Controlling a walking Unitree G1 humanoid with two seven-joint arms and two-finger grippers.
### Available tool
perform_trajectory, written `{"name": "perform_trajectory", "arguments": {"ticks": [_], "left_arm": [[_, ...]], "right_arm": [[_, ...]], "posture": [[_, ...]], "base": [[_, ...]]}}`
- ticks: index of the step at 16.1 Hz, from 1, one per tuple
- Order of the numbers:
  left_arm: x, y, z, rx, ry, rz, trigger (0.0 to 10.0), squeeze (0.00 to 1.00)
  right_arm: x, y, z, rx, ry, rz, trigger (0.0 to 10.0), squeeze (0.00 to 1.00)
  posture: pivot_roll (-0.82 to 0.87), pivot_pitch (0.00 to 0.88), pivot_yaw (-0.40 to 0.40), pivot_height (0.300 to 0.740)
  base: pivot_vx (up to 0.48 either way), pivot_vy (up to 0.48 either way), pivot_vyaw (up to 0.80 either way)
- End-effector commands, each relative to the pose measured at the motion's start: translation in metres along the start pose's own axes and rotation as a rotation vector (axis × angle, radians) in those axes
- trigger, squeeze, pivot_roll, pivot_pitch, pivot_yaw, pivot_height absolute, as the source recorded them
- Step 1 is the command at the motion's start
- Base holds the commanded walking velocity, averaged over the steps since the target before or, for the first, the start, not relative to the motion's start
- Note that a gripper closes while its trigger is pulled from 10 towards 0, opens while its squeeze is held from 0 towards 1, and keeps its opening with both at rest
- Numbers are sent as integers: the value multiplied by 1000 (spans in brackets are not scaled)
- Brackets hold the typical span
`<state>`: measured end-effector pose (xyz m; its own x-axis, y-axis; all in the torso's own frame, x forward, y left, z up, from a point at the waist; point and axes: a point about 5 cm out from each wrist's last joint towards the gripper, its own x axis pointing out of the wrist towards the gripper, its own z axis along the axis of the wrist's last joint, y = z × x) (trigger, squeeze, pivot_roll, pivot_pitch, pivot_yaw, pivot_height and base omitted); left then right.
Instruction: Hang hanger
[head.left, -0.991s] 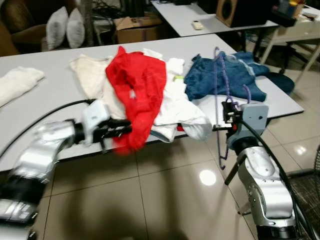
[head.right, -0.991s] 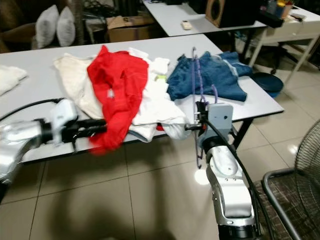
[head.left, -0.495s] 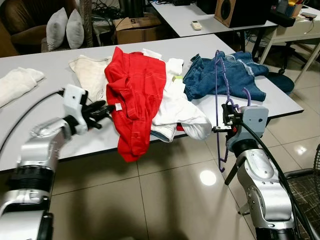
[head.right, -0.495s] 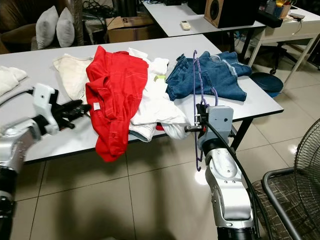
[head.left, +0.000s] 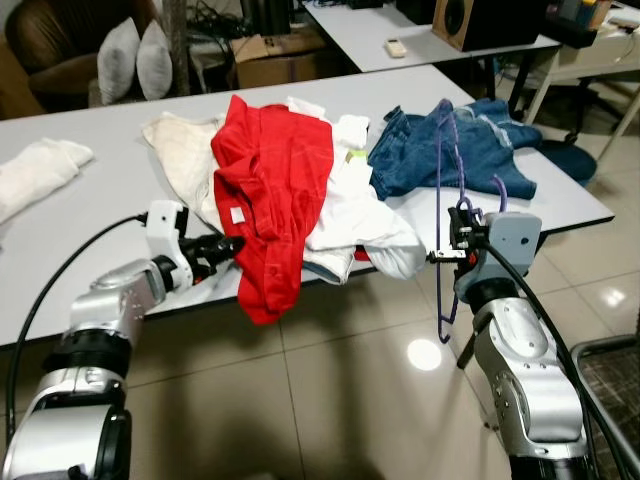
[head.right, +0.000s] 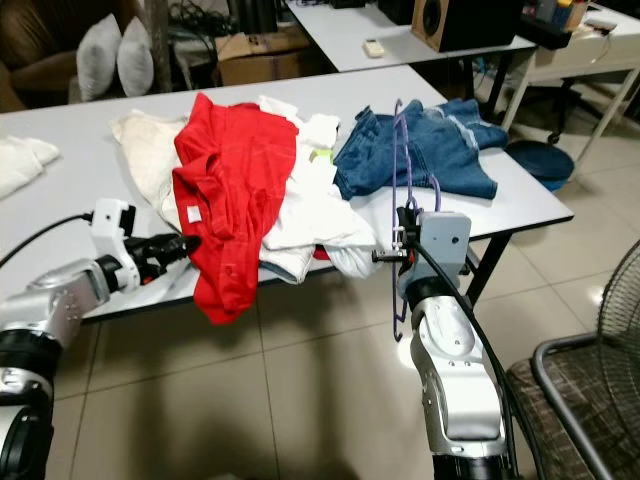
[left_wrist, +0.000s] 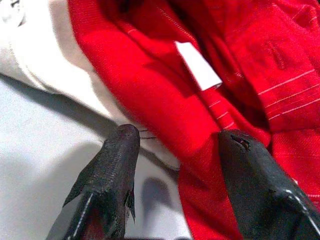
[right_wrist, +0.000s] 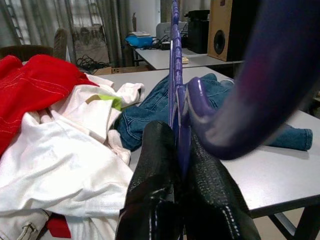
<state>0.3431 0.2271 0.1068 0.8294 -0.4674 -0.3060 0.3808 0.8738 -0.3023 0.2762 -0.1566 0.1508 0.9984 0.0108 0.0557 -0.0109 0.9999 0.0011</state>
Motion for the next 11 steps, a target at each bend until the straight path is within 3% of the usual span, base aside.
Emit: {"name": "perform_trajectory", "arguments": {"ticks": [1,2,4,5,6,7,11], "left_arm": [[3,-2,6,17,-10,-8,10000,0],[9,-11,6,-31,-40,-88,10000,0],[13,-17,8,-62,-60,-133,10000,0],[21,-22,5,-78,-53,-147,4039,0],[23,-23,3,-77,-45,-146,1529,0],[25,-24,0,-71,-26,-132,0,0],[27,-24,2,-83,-45,-127,0,0]], "right_arm": [[3,0,5,-8,-26,-9,10000,0],[4,1,5,-7,-27,-9,10000,0],[4,1,5,-7,-29,-10,10000,0],[5,1,6,-6,-34,-13,10000,0],[5,1,6,-7,-36,-15,10000,0],[5,0,7,-7,-39,-19,10000,0],[5,-1,7,-10,-41,-23,10000,0]], "posture": [[-163,0,112,740],[-165,0,116,740],[-168,0,119,740],[-174,0,125,740],[-174,0,125,740],[-176,0,127,740],[-182,0,128,740]], "base": [[0,0,0],[0,0,0],[0,0,0],[0,0,0],[0,0,0],[0,0,0],[0,0,0]]}}
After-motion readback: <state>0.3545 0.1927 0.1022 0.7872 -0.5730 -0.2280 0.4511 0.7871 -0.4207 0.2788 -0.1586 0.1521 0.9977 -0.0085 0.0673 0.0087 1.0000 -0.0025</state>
